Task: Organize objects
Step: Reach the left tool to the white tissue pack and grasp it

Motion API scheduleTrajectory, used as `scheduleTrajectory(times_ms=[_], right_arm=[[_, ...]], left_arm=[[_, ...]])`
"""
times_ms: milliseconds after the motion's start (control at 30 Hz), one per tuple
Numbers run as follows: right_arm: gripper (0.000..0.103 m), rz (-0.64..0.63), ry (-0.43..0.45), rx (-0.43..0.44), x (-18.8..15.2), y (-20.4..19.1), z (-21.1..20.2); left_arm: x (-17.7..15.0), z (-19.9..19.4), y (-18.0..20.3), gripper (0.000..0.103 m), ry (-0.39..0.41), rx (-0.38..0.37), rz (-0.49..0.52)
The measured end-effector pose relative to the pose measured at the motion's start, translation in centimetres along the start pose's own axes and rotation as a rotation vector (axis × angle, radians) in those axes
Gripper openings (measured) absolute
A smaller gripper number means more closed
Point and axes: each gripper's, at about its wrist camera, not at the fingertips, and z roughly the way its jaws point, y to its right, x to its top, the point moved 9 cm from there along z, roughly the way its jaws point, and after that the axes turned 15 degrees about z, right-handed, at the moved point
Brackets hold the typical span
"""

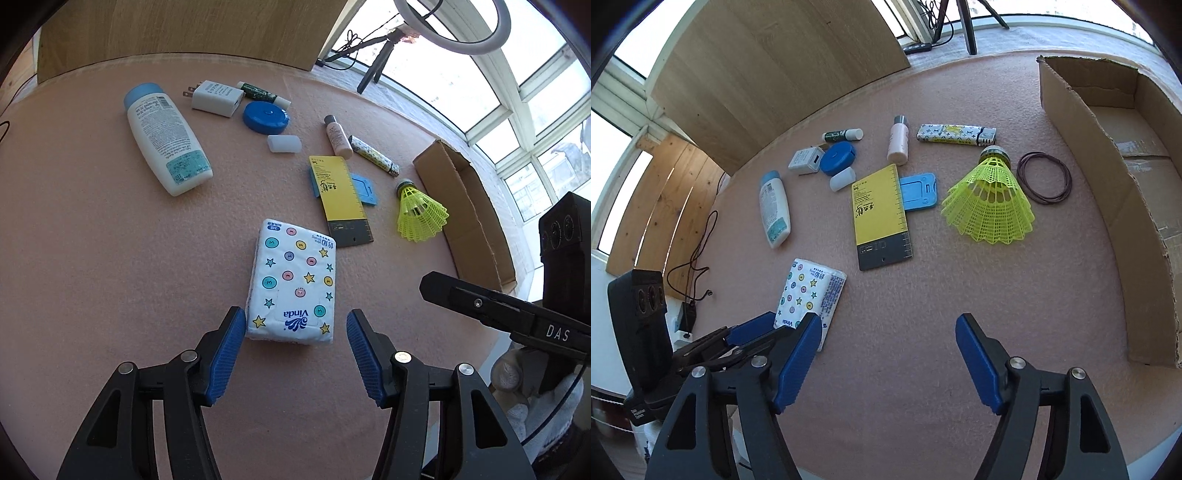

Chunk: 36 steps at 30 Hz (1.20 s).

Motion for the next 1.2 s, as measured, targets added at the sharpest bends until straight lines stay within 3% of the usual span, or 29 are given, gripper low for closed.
scheduleTrajectory(times_ms=[500, 633, 700, 767, 833, 1200], right_arm=[[0.061, -0.03, -0.143, 0.054, 0.5, -3.4, 4.6], [0.054, -0.028, -0.197, 0.065, -0.1, -3.7, 5.7], [0.049, -0.033, -0.211, 0.06, -0.4, -3.8, 6.1], [0.045, -0.039, -0.213, 0.061, -0.5, -3.9, 6.1], [0.036, -0.045, -0.228, 0.075, -0.7, -4.1, 6.2], [0.036, -0.044, -0.163, 0.09, -0.2, -3.2, 2.0]], left_arm=[[1.1, 1.6, 1.1, 0.06, -0.019, 0.032, 0.085], [1.1, 1.7, 1.1, 0.06, -0.018, 0.019, 0.079], [1.1, 1.9, 1.3, 0.055, -0.019, 0.008, 0.08], [1.1, 2.0, 1.4, 0.045, -0.02, -0.001, 0.078], [1.1, 2.1, 1.6, 0.043, -0.02, -0.006, 0.076], [3.0, 0.5, 5.6, 0.043, 0.036, -0.002, 0.127]])
